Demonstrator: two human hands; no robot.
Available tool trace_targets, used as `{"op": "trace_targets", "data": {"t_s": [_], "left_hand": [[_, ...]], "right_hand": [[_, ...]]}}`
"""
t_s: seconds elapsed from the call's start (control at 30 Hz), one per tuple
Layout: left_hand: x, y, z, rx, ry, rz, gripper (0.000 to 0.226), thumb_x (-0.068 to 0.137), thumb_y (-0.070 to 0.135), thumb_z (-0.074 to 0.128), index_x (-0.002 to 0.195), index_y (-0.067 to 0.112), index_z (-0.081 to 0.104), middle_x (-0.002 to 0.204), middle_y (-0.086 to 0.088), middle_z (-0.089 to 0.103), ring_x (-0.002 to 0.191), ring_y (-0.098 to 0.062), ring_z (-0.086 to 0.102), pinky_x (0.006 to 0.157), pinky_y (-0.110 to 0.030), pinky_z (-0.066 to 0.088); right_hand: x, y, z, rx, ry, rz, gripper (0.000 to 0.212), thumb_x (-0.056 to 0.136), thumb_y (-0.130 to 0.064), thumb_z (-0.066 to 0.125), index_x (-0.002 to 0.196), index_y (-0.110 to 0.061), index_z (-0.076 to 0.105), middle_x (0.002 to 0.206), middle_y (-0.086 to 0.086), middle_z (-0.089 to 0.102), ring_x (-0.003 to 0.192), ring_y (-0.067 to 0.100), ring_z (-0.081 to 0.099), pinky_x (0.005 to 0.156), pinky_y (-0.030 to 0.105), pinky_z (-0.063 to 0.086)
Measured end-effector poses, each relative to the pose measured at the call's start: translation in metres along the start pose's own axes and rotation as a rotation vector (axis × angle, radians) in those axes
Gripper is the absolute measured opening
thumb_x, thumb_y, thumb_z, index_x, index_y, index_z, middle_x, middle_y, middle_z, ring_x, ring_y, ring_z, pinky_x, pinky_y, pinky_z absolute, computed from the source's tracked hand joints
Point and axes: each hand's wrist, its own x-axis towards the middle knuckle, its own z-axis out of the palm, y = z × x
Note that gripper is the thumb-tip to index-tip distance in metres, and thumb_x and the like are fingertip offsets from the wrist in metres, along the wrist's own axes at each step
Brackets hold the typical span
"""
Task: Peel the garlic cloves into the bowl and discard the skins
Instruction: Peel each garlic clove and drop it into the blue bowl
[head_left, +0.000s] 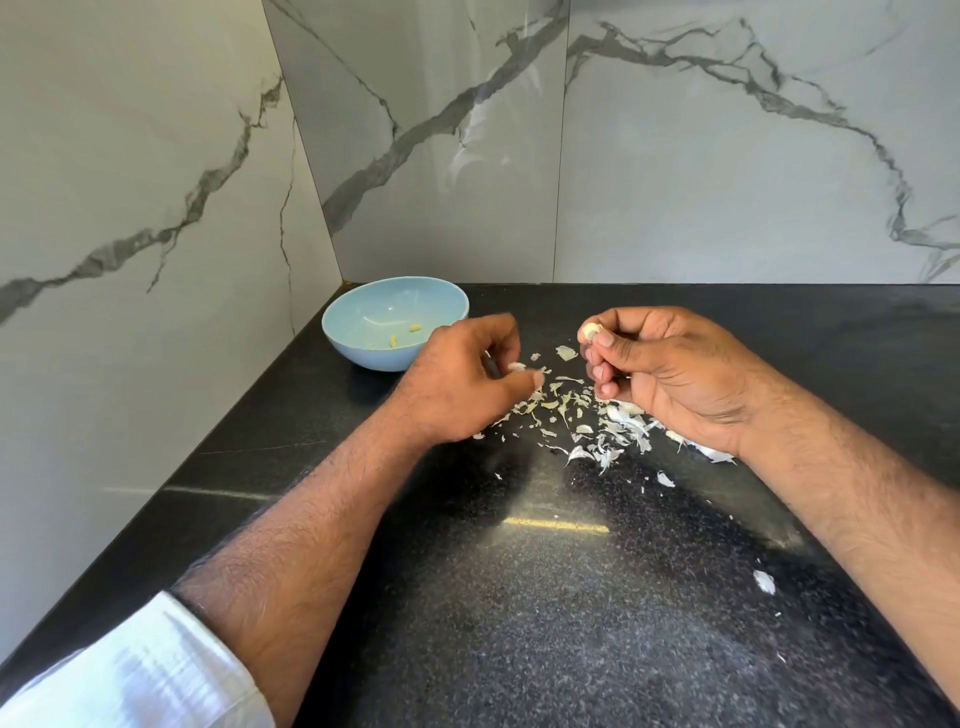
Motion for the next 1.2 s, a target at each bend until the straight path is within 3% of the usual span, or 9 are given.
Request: {"op": "trace_targets", "data": {"t_s": [0.07, 0.13, 0.23, 0.37, 0.5, 0.6, 0.97, 1.1, 1.2], "left_hand": [[0.000, 0.000, 0.000, -0.054, 0.033, 0.018, 0.047, 0.095, 0.035, 0.081, 0.069, 0.012, 0.049, 0.056, 0.010, 0.045, 0.053, -0.011, 0.040, 0.054, -0.028, 0.039], [0.001, -0.002, -0.001, -0.053, 0.028, 0.028, 0.035, 0.094, 0.025, 0.082, 0.079, 0.016, 0.051, 0.066, 0.009, 0.055, 0.059, -0.017, 0.049, 0.057, -0.031, 0.045], [0.001, -0.003, 0.000, 0.044, -0.045, 0.018, 0.025, 0.090, 0.008, 0.080, 0.091, 0.023, 0.061, 0.090, 0.006, 0.069, 0.081, -0.022, 0.067, 0.073, -0.039, 0.059], [0.001, -0.004, 0.004, -0.059, -0.070, -0.006, 0.014, 0.100, 0.026, 0.074, 0.114, 0.028, 0.075, 0.105, 0.015, 0.074, 0.091, -0.011, 0.071, 0.084, -0.030, 0.059], [0.001, 0.005, 0.010, -0.448, 0.030, -0.007, 0.016, 0.099, 0.020, 0.077, 0.115, 0.020, 0.079, 0.097, 0.006, 0.077, 0.085, -0.014, 0.066, 0.077, -0.026, 0.055], [0.000, 0.009, 0.015, -0.604, 0.034, -0.014, 0.023, 0.093, 0.011, 0.081, 0.115, 0.016, 0.081, 0.094, 0.002, 0.077, 0.085, -0.013, 0.063, 0.073, -0.024, 0.053], [-0.002, 0.014, 0.019, -0.592, 0.016, 0.009, 0.011, 0.092, 0.009, 0.082, 0.101, 0.005, 0.078, 0.085, 0.003, 0.075, 0.077, -0.006, 0.066, 0.070, -0.022, 0.054], [-0.001, 0.013, 0.021, -0.520, 0.066, 0.033, 0.007, 0.094, 0.014, 0.082, 0.096, 0.010, 0.076, 0.079, 0.006, 0.073, 0.070, -0.005, 0.062, 0.068, -0.024, 0.051], [-0.001, 0.012, 0.024, -0.418, 0.119, 0.062, 0.008, 0.095, 0.017, 0.082, 0.094, 0.013, 0.076, 0.080, 0.006, 0.072, 0.070, -0.006, 0.060, 0.067, -0.024, 0.050]], "right_hand": [[0.000, 0.000, -0.002, -0.009, 0.020, 0.009, 0.010, 0.091, -0.012, 0.067, 0.098, -0.005, 0.073, 0.084, 0.009, 0.059, 0.072, 0.015, 0.054, 0.066, 0.028, 0.047], [0.000, 0.001, -0.002, -0.020, 0.045, 0.029, 0.016, 0.092, -0.016, 0.068, 0.100, -0.002, 0.071, 0.082, 0.009, 0.059, 0.071, 0.015, 0.053, 0.063, 0.027, 0.048], [0.000, 0.001, -0.001, -0.018, 0.059, 0.076, 0.022, 0.091, -0.020, 0.071, 0.101, -0.001, 0.069, 0.080, 0.008, 0.059, 0.069, 0.015, 0.052, 0.061, 0.026, 0.048], [0.000, 0.000, 0.001, -0.007, 0.070, 0.113, 0.016, 0.094, -0.020, 0.071, 0.095, -0.003, 0.070, 0.079, 0.009, 0.058, 0.066, 0.015, 0.051, 0.060, 0.027, 0.045], [-0.001, -0.003, 0.001, 0.020, 0.042, 0.153, 0.016, 0.093, -0.020, 0.071, 0.091, -0.005, 0.069, 0.077, 0.009, 0.055, 0.064, 0.016, 0.049, 0.058, 0.027, 0.044], [-0.003, -0.004, 0.001, 0.046, -0.029, 0.211, 0.015, 0.091, -0.021, 0.070, 0.085, -0.008, 0.066, 0.075, 0.008, 0.054, 0.063, 0.016, 0.046, 0.058, 0.027, 0.041], [-0.004, -0.004, 0.005, 0.023, -0.036, 0.279, 0.017, 0.089, -0.021, 0.068, 0.085, -0.005, 0.063, 0.070, 0.005, 0.052, 0.061, 0.014, 0.044, 0.056, 0.026, 0.037], [-0.002, 0.001, 0.004, -0.092, 0.136, 0.186, 0.029, 0.081, -0.025, 0.080, 0.101, -0.004, 0.074, 0.074, 0.006, 0.058, 0.063, 0.014, 0.051, 0.055, 0.028, 0.041], [-0.002, -0.004, 0.004, -0.165, 0.237, 0.043, 0.021, 0.088, -0.019, 0.078, 0.100, -0.003, 0.077, 0.075, 0.007, 0.063, 0.065, 0.017, 0.056, 0.056, 0.029, 0.043]]}}
